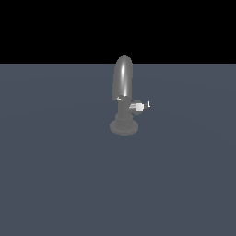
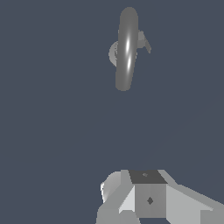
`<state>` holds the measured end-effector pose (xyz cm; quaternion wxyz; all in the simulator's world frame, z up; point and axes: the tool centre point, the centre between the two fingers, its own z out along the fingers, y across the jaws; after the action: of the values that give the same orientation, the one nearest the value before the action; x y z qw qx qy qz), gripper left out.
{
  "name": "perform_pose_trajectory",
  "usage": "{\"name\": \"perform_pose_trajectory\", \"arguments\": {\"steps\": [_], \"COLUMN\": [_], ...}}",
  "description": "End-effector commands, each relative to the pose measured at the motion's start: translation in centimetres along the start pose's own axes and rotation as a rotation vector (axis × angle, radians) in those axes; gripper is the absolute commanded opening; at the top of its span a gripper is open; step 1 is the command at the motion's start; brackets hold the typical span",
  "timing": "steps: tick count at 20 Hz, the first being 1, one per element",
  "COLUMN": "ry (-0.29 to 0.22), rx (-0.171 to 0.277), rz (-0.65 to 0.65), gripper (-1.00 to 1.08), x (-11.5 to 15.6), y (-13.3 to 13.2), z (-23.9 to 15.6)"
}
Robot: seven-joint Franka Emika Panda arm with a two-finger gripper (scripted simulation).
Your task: Turn on the faucet by rotating a designated handle.
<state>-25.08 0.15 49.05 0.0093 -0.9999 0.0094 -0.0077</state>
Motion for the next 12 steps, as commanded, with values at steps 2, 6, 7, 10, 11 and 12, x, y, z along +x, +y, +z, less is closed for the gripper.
{"name": "perform_pose_trajectory", "arguments": {"steps": [2, 6, 7, 10, 11, 12], "ry": [0.000, -0.009, -0.013, -0.029, -0.036, -0.044], "rx": [0.000, 0.004, 0.006, 0.013, 0.015, 0.019], "rz": [0.000, 0.008, 0.012, 0.027, 0.033, 0.041], "gripper": [-1.00, -1.00, -1.00, -1.00, -1.00, -1.00], "x": [0.0, 0.3, 0.4, 1.0, 1.2, 1.5], "y": [0.0, -0.1, -0.1, -0.3, -0.3, -0.4], "z": [0.0, 0.0, 0.0, -0.1, -0.1, -0.1]}}
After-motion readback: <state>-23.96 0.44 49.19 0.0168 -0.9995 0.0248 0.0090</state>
